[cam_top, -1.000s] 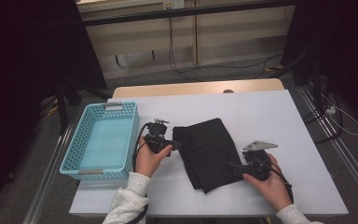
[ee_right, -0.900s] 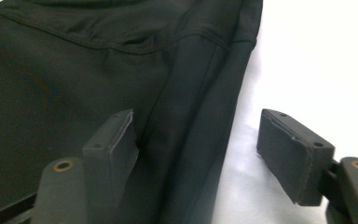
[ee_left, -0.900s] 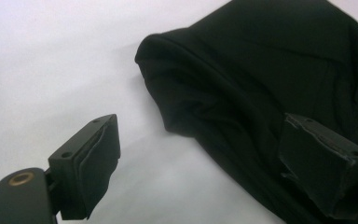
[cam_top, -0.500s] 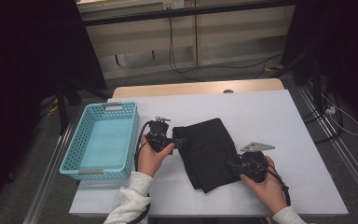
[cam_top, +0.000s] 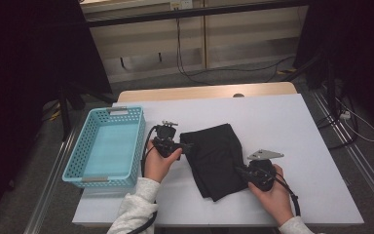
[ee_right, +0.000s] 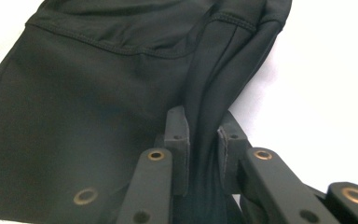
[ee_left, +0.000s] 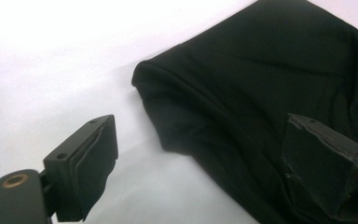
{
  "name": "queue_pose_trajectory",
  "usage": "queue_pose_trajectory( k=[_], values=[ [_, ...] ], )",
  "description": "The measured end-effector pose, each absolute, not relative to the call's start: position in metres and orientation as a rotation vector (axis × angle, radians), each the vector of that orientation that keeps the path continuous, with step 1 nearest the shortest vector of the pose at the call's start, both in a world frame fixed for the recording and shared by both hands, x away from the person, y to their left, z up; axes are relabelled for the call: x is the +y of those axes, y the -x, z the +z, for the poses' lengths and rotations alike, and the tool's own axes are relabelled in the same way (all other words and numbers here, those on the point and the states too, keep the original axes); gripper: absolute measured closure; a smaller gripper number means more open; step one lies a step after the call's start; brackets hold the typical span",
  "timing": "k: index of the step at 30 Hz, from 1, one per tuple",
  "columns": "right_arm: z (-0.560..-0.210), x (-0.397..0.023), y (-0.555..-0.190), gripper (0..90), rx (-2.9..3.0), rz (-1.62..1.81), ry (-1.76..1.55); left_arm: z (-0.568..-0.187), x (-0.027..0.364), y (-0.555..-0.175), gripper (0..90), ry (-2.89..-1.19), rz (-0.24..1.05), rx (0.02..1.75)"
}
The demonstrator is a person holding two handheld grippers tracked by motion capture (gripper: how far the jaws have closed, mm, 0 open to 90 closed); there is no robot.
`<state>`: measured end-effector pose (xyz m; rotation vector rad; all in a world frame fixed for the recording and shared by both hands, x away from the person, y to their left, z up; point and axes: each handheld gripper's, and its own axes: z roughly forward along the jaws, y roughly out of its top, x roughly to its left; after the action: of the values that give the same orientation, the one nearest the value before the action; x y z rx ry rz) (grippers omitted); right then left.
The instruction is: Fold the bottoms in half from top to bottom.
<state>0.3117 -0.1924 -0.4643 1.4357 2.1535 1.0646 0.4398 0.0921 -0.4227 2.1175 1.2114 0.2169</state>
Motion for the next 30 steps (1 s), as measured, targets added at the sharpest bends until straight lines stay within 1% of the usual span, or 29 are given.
queue_pose_trajectory(
  k=[4, 6, 9, 10, 12, 17, 20, 21, 22, 23, 26, 29, 30],
  values=[
    [-0.464, -0.194, -0.312, 78.5, 2.160, 1.081, -1.443, -0.427, 0.088, -0.447, 8.1, -2.124, 0.200, 1.203],
    [-0.464, -0.195, -0.312, 78.5, 2.165, 1.092, -1.438, -0.430, 0.088, -0.452, 7.6, -2.101, 0.188, 1.196],
    [-0.465, -0.197, -0.311, 78.5, 2.165, 1.114, -1.445, -0.436, 0.086, -0.460, 7.5, -2.125, 0.209, 1.222],
    [-0.465, -0.197, -0.311, 78.5, 2.167, 1.115, -1.440, -0.438, 0.087, -0.463, 9.3, -2.117, 0.215, 1.242],
    [-0.465, -0.196, -0.310, 78.5, 2.169, 1.114, -1.436, -0.442, 0.087, -0.468, 9.4, -2.104, 0.179, 1.259],
    [-0.465, -0.194, -0.309, 78.4, 2.172, 1.127, -1.437, -0.449, 0.087, -0.475, 15.5, -2.129, 0.163, 1.275],
    [-0.465, -0.192, -0.307, 78.4, 2.169, 1.116, -1.419, -0.448, 0.086, -0.476, 21.5, -2.156, 0.179, 1.271],
    [-0.465, -0.191, -0.307, 78.3, 2.169, 1.116, -1.419, -0.446, 0.086, -0.475, 25.4, -2.174, 0.197, 1.270],
    [-0.465, -0.191, -0.307, 78.3, 2.168, 1.117, -1.420, -0.446, 0.086, -0.475, 32.0, -2.179, 0.200, 1.270],
    [-0.466, -0.190, -0.307, 78.3, 2.169, 1.119, -1.419, -0.445, 0.085, -0.475, 35.8, -2.181, 0.201, 1.274],
    [-0.465, -0.190, -0.307, 78.3, 2.174, 1.121, -1.414, -0.444, 0.082, -0.475, 40.1, -2.213, 0.221, 1.271],
    [-0.466, -0.190, -0.307, 78.2, 2.176, 1.125, -1.418, -0.443, 0.079, -0.476, 47.8, -2.233, 0.225, 1.265],
    [-0.466, -0.189, -0.307, 78.2, 2.175, 1.124, -1.418, -0.443, 0.078, -0.476, 52.8, -2.232, 0.231, 1.260]
  ],
)
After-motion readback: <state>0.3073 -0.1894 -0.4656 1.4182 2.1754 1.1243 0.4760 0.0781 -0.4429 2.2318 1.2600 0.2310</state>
